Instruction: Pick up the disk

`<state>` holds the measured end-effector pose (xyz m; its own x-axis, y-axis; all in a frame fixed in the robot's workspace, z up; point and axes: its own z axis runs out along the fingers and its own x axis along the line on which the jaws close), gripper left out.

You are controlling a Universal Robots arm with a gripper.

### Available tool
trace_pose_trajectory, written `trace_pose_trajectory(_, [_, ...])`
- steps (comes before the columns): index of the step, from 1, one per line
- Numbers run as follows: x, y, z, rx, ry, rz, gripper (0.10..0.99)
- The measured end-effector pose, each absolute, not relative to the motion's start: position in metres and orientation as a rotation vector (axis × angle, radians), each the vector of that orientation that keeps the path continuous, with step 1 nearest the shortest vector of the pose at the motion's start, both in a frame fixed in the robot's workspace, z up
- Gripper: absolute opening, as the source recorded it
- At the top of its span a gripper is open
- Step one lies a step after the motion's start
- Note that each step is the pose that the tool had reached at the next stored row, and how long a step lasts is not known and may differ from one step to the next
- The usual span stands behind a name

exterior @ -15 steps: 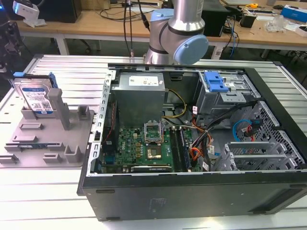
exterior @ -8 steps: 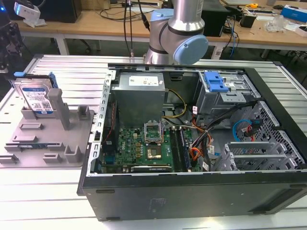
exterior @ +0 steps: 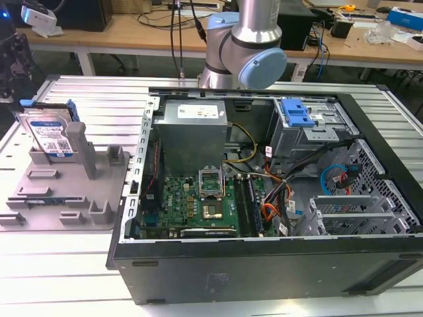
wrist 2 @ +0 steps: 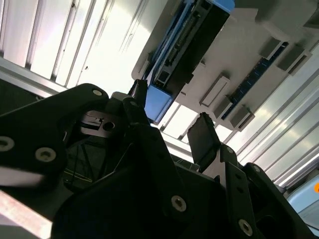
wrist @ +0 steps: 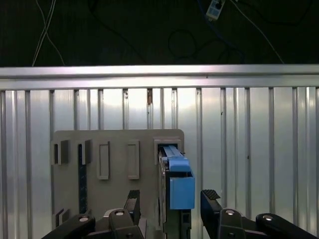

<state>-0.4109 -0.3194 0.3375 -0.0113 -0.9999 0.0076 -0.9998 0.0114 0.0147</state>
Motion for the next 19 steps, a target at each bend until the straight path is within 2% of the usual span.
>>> trace_pose_trajectory(19, [-0.415, -0.31, 0.322, 2.199, -2.223, 0.0, 0.6])
